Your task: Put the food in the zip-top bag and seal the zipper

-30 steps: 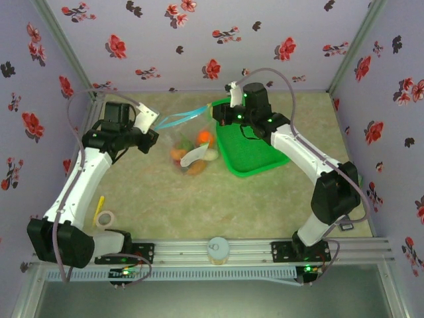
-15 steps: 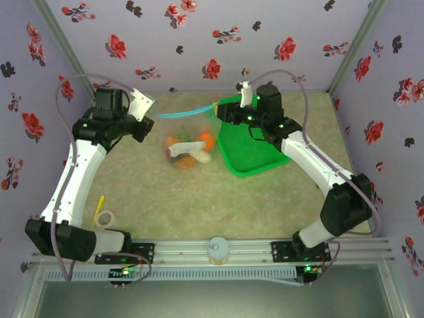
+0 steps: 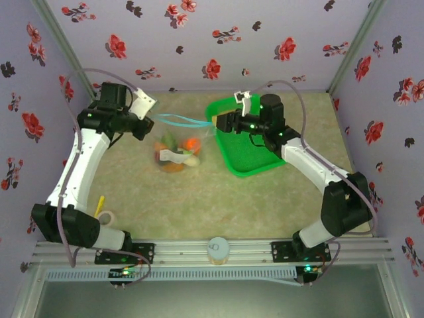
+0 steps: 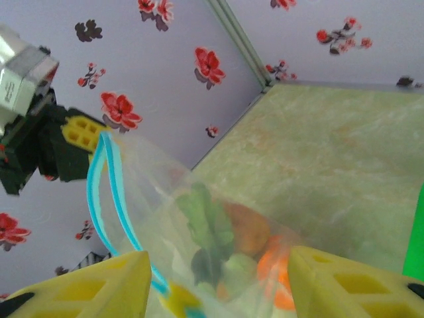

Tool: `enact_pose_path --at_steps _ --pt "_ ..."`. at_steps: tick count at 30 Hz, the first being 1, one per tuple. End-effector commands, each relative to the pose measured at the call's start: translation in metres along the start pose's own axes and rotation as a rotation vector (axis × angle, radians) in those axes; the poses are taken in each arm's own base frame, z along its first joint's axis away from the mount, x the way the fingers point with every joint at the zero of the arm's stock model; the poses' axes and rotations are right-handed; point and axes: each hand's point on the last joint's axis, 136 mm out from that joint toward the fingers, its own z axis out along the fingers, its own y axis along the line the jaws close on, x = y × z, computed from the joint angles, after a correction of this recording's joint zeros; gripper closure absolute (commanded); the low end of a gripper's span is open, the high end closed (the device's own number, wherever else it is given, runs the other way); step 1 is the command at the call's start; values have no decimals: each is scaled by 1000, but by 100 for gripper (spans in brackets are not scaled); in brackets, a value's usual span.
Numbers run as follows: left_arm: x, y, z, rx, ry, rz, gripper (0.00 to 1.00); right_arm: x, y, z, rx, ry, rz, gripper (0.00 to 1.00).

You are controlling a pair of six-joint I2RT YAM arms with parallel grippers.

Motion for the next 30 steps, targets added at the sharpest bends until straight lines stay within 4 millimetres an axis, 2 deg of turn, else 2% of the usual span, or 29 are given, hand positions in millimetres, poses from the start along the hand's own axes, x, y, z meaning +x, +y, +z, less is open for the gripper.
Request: enact_pose_path --at_steps 1,10,14,28,30 --pt "9 16 -9 -40 37 -42 100 -8 22 -9 -130 -56 -42 43" --pt "20 18 -7 -29 58 -64 100 -12 20 7 -218 -66 -44 43" --pt "24 23 -3 -29 78 -83 100 -10 13 16 -221 -54 -40 43" --pt "32 28 8 -1 116 -124 100 3 32 39 -290 -12 -112 47" --pt "33 29 9 -1 120 -127 100 7 31 41 -285 -3 -110 51"
